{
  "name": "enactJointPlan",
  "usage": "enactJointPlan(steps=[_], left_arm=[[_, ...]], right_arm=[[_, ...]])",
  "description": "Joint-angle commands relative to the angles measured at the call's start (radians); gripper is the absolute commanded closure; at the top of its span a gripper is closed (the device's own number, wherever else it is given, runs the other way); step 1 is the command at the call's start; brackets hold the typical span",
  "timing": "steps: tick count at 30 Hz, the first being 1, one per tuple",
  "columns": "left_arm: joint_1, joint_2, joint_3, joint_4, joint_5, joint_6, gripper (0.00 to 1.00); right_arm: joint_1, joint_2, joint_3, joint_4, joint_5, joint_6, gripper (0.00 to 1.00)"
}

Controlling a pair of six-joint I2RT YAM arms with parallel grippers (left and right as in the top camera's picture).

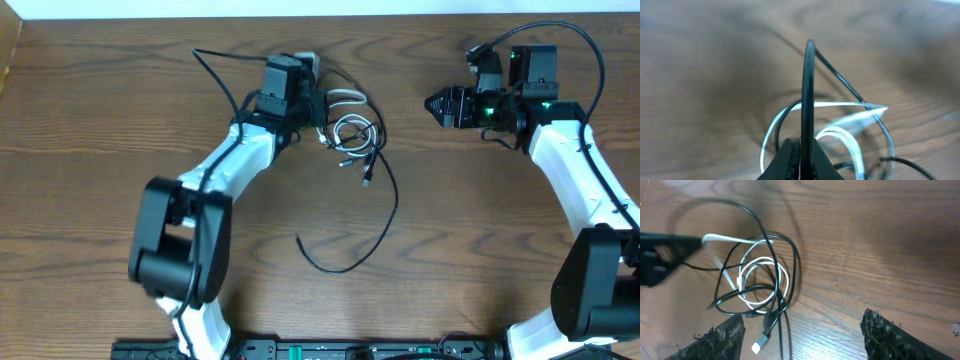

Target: Untangle cables

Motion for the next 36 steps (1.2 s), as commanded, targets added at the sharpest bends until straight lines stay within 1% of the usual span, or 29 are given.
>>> enactJointPlan(steps=[1, 3, 5, 7, 10, 12, 14, 17, 22, 28, 33, 35, 36], left_arm=[[0.002, -0.185, 0.02, 0.02, 0.014, -0.024, 0.92], [0.001, -0.252, 0.02, 0.019, 0.035, -0.063, 0.92], [-0.005, -0.312, 0.02, 0.02, 0.079, -0.09, 0.92], [-0.021, -0.38, 0.02, 0.02, 0.128, -0.093, 0.92], [-0.039, -0.429, 0.02, 0.029, 0.136, -0.127, 0.93], [-0.043, -0.453, 0.02, 0.058, 0.136, -0.174, 0.92], [-0.043, -0.47, 0.02, 0.103, 0.136, -0.245, 0.92], [-0.042, -0.484, 0.02, 0.204, 0.137, -0.348, 0.92], [-0.042, -0.491, 0.02, 0.421, 0.146, -0.48, 0.92], [-0.042, -0.491, 0.02, 0.628, 0.105, -0.632, 0.92], [-0.042, -0.491, 0.022, 0.702, 0.09, -0.758, 0.92], [-0.043, -0.491, 0.024, 0.721, 0.09, -0.803, 0.92], [-0.043, -0.491, 0.025, 0.743, 0.09, -0.844, 0.92]], right_arm=[[-0.001, -0.011, 0.012, 0.002, 0.008, 0.005, 0.28], [0.0, -0.011, 0.012, 0.004, 0.007, 0.005, 0.27], [0.0, -0.011, 0.012, 0.004, 0.006, 0.005, 0.24], [0.007, -0.011, 0.012, 0.011, -0.016, -0.015, 0.22], [0.02, -0.011, 0.012, 0.035, -0.117, -0.076, 0.22], [0.029, -0.011, 0.012, 0.056, -0.203, -0.119, 0.21], [0.036, -0.011, 0.012, 0.075, -0.269, -0.156, 0.21], [0.046, -0.011, 0.012, 0.092, -0.303, -0.157, 0.21], [0.075, -0.011, 0.012, 0.09, -0.304, -0.165, 0.2], [0.118, -0.011, 0.012, 0.1, -0.304, -0.21, 0.16], [0.19, -0.011, 0.012, 0.148, -0.303, -0.261, 0.17], [0.224, -0.008, 0.012, 0.178, -0.283, -0.269, 0.18], [0.246, -0.004, 0.012, 0.202, -0.259, -0.268, 0.17]])
